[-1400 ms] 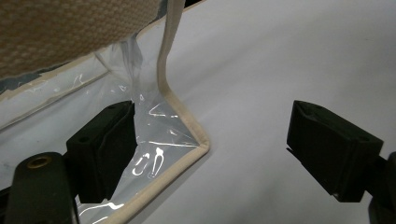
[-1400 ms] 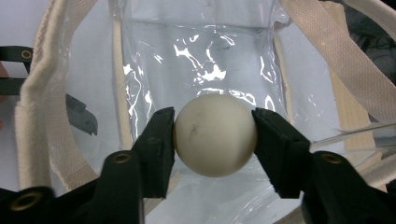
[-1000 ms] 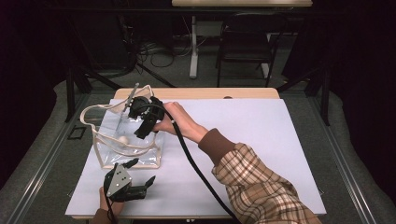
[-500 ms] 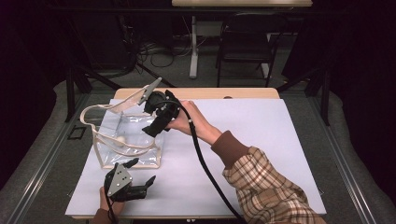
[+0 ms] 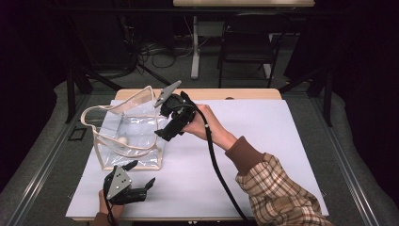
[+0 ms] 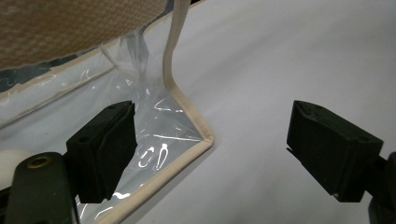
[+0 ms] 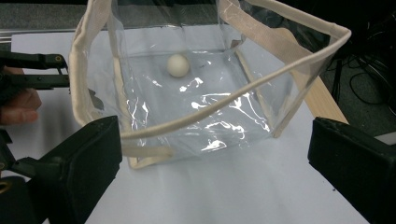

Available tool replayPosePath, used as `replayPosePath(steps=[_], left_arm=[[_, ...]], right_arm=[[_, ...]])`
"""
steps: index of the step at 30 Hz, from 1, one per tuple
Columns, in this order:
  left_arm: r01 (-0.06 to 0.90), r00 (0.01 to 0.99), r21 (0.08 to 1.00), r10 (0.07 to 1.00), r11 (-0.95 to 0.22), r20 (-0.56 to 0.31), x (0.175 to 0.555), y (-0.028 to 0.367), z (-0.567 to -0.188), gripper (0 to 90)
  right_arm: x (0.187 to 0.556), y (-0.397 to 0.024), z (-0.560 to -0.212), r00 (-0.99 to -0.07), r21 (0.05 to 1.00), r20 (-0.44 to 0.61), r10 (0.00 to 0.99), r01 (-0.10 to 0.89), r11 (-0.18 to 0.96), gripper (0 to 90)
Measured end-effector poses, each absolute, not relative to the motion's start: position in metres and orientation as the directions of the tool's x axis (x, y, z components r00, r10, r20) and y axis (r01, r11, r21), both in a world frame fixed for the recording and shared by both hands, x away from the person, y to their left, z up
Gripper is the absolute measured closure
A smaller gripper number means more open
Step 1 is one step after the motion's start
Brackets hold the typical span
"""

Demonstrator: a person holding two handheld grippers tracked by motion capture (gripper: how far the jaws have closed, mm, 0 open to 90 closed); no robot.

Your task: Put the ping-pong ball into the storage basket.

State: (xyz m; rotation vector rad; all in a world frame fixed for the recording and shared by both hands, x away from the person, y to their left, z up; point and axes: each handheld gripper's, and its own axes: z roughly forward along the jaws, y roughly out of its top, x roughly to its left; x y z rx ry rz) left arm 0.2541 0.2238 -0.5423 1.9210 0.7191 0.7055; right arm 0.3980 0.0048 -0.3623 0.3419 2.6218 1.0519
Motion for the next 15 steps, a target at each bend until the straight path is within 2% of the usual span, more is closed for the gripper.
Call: replayPosePath(steps=[15], left_arm=[[0.187,0.673,0.900,0.719,-0.393,0.174,0.255,0.223,-0.543,16.1]], right_arm=[[0.387,-0.037,-0.374,-0.905,0.709,-0.200,0.376,0.132,0.693,1.6]])
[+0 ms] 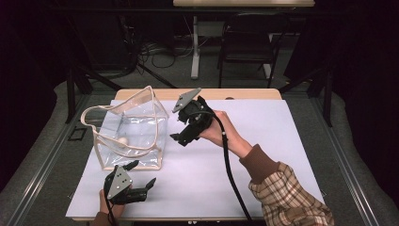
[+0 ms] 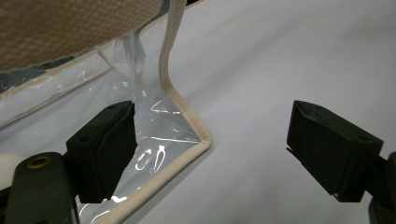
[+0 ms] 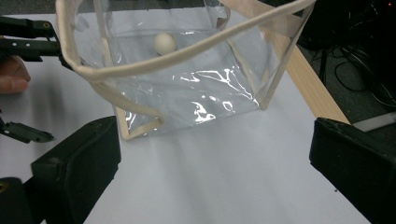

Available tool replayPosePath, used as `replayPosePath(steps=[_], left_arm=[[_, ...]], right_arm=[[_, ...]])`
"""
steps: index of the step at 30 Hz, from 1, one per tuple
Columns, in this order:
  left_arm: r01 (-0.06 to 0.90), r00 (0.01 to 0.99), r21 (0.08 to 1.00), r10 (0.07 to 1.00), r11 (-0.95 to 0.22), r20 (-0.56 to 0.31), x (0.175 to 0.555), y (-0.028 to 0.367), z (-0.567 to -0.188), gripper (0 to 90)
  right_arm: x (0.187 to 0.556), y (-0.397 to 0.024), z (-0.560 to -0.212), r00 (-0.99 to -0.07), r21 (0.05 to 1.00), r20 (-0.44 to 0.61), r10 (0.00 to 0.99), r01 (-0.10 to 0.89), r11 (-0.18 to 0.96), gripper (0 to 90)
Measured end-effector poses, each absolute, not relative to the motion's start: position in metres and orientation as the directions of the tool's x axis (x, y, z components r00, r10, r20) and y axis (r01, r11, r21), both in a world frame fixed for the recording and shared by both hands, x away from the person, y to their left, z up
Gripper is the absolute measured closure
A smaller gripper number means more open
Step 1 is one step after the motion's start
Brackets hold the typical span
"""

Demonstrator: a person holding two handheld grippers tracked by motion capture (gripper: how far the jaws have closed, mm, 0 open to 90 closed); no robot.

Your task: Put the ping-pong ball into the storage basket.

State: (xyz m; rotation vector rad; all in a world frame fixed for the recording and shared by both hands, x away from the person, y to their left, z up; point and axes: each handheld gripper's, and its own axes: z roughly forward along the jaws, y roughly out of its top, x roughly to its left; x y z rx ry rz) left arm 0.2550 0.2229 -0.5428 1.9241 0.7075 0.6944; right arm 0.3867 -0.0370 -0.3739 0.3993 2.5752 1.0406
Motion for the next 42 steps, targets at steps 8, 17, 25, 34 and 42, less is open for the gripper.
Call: replayPosePath(steps=[8,17,25,34,42], left_arm=[[0.186,0.678,0.900,0.715,-0.394,0.173,0.256,0.221,-0.543,16.1],[0.186,0.682,0.899,0.711,-0.396,0.172,0.257,0.221,-0.543,16.1],[0.186,0.682,0.899,0.711,-0.396,0.172,0.257,0.221,-0.543,16.1],[0.186,0.682,0.899,0.711,-0.397,0.173,0.257,0.221,-0.543,16.0],[0.184,0.683,0.898,0.709,-0.399,0.175,0.257,0.220,-0.543,16.0]], right_arm=[[0.382,-0.059,-0.387,-0.895,0.703,-0.194,0.401,0.158,0.693,1.0],[0.375,-0.078,-0.396,-0.885,0.710,-0.187,0.426,0.177,0.681,0.6],[0.370,-0.091,-0.401,-0.874,0.727,-0.183,0.449,0.187,0.661,0.6],[0.363,-0.106,-0.413,-0.867,0.727,-0.181,0.464,0.200,0.657,0.0],[0.355,-0.121,-0.422,-0.858,0.741,-0.177,0.483,0.206,0.639,0.0]])
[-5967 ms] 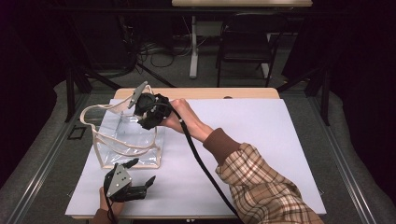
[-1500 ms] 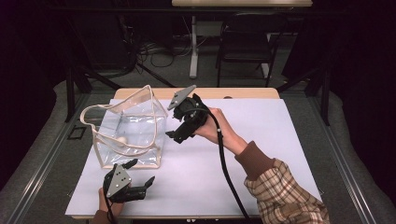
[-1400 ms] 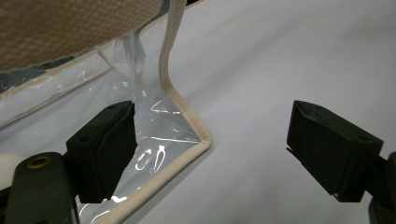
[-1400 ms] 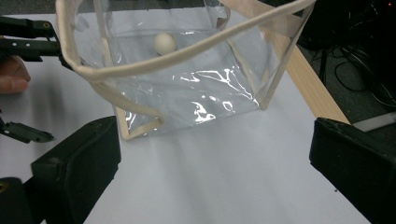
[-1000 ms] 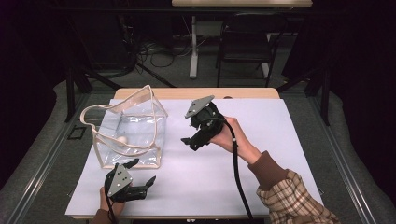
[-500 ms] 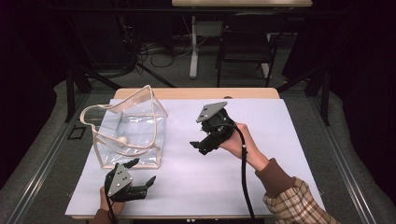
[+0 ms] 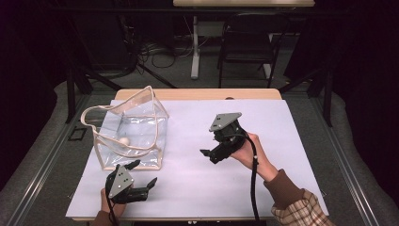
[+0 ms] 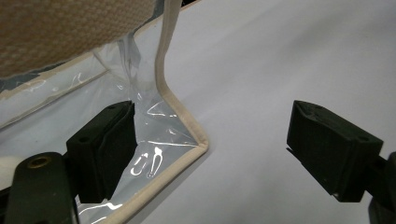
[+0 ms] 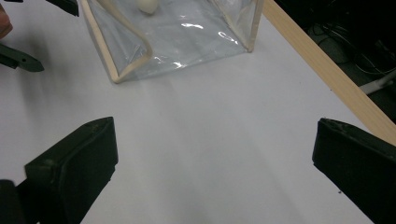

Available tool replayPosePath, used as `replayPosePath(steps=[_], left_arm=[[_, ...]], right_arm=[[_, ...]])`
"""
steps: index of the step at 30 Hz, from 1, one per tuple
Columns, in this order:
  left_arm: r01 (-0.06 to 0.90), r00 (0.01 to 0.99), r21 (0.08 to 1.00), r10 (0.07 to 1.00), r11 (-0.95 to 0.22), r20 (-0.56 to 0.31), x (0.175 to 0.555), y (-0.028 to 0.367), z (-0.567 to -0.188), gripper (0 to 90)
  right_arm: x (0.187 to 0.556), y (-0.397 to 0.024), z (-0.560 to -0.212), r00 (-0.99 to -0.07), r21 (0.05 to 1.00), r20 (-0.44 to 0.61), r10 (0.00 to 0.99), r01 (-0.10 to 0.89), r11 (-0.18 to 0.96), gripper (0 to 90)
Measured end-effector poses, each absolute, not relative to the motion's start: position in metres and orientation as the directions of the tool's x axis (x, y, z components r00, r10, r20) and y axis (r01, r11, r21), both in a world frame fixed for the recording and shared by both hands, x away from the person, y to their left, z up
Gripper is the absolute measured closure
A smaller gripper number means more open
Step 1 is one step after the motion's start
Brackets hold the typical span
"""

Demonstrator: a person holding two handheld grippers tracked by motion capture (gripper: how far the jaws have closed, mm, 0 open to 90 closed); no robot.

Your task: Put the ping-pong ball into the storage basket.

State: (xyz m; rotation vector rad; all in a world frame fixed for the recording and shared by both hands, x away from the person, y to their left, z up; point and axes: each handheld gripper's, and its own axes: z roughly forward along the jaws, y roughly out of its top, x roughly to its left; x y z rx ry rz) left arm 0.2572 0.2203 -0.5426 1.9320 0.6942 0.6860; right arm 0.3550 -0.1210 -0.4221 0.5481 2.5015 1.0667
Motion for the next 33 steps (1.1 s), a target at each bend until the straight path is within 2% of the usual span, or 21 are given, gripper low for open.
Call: replayPosePath(steps=[21,33], left_arm=[[0.183,0.683,0.898,0.708,-0.401,0.177,0.257,0.220,-0.543,16.1],[0.184,0.683,0.897,0.709,-0.402,0.177,0.257,0.220,-0.543,16.1]], right_arm=[[0.337,-0.156,-0.445,-0.822,0.759,-0.175,0.543,0.239,0.606,0.0],[0.325,-0.177,-0.458,-0.802,0.799,-0.142,0.580,0.254,0.546,0.0]])
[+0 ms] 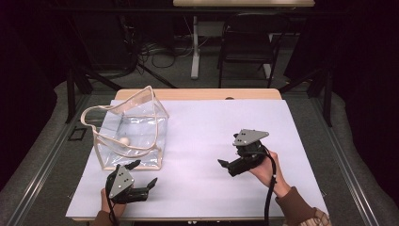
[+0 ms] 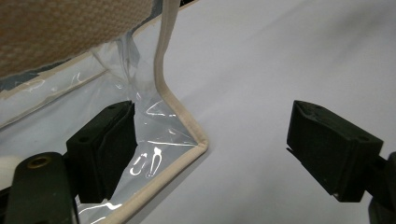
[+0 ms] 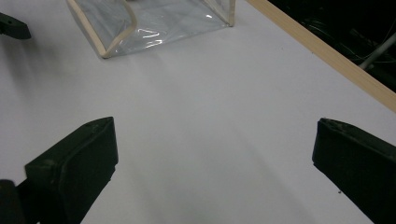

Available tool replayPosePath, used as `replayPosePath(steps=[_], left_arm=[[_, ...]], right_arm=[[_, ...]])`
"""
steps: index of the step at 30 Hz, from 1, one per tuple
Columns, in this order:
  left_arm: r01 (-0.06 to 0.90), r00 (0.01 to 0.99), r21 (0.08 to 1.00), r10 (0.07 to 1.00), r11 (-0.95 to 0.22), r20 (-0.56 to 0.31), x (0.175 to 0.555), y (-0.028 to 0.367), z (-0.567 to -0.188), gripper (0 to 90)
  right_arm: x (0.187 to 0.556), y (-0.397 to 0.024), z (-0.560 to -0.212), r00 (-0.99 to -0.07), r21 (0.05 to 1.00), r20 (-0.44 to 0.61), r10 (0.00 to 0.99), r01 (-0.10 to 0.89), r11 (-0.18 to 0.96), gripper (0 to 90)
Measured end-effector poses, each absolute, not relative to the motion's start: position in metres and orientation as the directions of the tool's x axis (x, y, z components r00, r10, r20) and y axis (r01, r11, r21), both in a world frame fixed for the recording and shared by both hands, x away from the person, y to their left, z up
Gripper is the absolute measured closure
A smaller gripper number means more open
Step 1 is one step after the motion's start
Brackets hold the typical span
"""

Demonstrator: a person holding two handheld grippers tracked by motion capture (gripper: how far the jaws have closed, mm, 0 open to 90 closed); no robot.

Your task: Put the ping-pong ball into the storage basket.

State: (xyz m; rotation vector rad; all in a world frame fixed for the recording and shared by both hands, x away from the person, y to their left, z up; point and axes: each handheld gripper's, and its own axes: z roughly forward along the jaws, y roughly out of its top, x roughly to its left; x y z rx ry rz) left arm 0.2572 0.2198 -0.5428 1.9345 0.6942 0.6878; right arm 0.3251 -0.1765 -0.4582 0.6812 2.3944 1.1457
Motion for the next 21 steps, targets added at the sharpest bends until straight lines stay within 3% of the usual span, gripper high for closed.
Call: replayPosePath(steps=[21], left_arm=[[0.185,0.683,0.898,0.709,-0.400,0.175,0.258,0.219,-0.543,16.1]], right_arm=[[0.304,-0.216,-0.493,-0.756,0.815,-0.129,0.641,0.288,0.503,0.0]])
